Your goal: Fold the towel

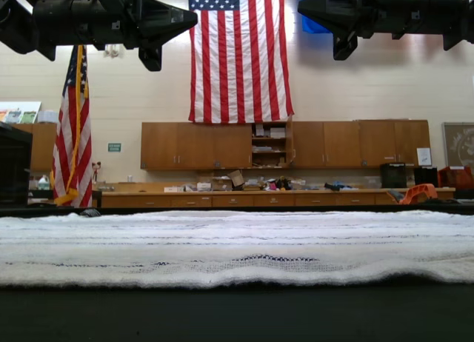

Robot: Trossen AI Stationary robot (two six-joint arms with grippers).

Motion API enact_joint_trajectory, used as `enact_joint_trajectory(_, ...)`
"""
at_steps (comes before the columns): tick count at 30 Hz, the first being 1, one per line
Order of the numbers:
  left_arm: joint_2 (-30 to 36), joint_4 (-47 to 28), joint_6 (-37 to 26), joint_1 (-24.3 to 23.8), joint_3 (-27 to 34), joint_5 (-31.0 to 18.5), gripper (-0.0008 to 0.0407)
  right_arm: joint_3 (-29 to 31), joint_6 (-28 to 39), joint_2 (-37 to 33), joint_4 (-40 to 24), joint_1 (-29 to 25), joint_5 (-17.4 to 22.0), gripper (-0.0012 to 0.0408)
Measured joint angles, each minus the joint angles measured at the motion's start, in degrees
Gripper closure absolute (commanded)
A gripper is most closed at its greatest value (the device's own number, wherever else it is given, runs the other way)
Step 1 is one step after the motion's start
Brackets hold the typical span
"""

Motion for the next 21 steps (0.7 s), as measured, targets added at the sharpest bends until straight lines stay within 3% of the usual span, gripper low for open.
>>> enact_joint_trajectory(18, 0.0, 0.9, 0.0, 0.0, 0.0, 0.0, 0.0399, 0.0, 0.0, 0.0, 0.0, 0.0, 0.0, 0.0395)
enact_joint_trajectory(21, 0.0, -1.5, 0.0, 0.3, 0.0, -2.5, 0.0399, 0.0, 0.0, 0.0, 0.0, 0.0, 0.0, 0.0395)
